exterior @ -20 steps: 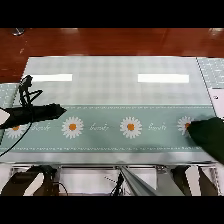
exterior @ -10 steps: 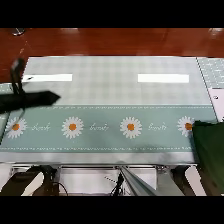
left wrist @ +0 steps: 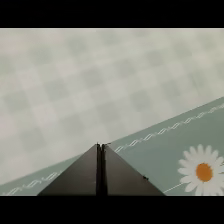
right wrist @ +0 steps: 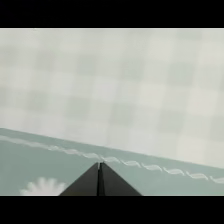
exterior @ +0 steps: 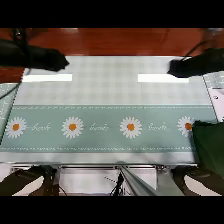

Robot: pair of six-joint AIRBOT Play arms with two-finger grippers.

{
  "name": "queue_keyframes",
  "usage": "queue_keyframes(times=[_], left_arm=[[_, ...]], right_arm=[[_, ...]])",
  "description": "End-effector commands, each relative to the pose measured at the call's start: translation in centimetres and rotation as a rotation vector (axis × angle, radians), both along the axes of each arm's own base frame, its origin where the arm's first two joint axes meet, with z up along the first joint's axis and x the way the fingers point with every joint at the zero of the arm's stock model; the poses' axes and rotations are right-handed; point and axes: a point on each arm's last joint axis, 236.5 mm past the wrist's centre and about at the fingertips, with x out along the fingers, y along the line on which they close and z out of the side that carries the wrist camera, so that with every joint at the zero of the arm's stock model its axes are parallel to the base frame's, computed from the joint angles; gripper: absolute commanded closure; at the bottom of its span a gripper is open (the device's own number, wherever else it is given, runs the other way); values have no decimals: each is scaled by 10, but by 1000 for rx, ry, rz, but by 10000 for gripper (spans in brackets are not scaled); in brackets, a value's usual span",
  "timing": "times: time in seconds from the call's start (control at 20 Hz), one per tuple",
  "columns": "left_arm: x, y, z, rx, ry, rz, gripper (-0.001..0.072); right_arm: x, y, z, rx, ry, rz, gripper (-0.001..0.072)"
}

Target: Fold the shirts.

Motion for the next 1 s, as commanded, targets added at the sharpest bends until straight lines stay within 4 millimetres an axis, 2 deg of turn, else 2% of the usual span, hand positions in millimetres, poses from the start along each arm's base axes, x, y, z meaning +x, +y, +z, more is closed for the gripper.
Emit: queue_keyframes(times=[0.0, 0.1, 0.25, 0.35, 0.45, 0.95], left_arm=[[-10, 39, -78, 179, 149, 114, 678], [-18, 59, -103, 179, 221, 179, 678], [-16, 69, -103, 176, 226, 209, 678], [-22, 69, -106, 184, 252, 203, 678], [-20, 68, -105, 181, 246, 204, 678], [-19, 68, -105, 179, 241, 205, 678]], right_arm=[[-6, -10, -84, -295, 178, -27, 689], [-9, -27, -101, -307, 243, -64, 688], [-10, -38, -98, -286, 256, -105, 688], [-26, -51, -99, -353, 320, -87, 688], [-32, -53, -99, -360, 346, -89, 688], [-32, -52, -99, -359, 344, -89, 689]])
